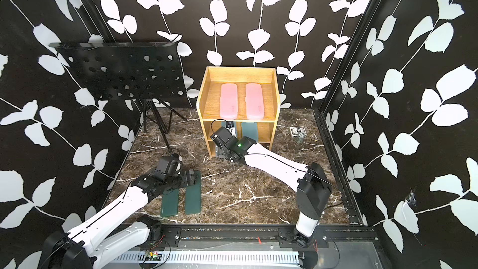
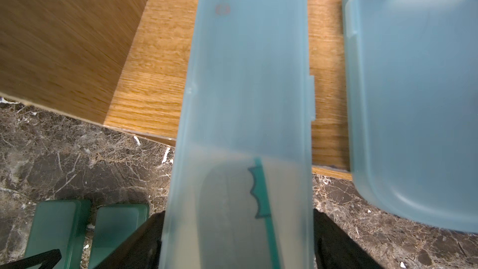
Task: Place the pencil cases on the shelf according to color
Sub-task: Place the pencil case on the shelf.
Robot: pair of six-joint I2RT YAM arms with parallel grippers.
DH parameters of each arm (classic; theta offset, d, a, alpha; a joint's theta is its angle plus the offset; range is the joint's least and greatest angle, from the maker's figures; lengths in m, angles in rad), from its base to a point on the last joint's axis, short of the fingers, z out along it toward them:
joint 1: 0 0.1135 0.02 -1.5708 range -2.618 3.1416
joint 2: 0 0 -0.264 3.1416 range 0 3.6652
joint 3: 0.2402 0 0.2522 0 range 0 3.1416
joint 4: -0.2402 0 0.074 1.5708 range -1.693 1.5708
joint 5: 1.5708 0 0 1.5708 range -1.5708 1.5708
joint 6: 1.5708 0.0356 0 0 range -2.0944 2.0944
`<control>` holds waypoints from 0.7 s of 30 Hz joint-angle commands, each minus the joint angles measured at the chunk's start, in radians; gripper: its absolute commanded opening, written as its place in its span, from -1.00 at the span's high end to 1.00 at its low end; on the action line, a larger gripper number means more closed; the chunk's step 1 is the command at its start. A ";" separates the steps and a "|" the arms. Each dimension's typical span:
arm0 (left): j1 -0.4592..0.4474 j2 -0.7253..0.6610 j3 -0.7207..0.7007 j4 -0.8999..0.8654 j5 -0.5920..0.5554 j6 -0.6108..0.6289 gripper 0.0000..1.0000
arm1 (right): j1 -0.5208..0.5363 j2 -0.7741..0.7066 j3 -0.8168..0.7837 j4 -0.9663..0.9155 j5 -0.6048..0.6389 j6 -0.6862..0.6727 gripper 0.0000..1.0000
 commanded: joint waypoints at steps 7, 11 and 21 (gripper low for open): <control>-0.001 -0.036 0.028 -0.046 -0.029 0.028 -0.97 | 0.000 -0.187 -0.069 0.007 -0.077 0.038 -0.79; -0.001 -0.041 0.015 -0.036 -0.018 0.014 -0.98 | 0.022 -0.244 -0.148 0.008 -0.083 0.065 -0.64; -0.002 -0.107 -0.036 -0.051 0.024 -0.024 -0.98 | 0.099 -0.305 -0.357 0.109 -0.088 0.101 0.52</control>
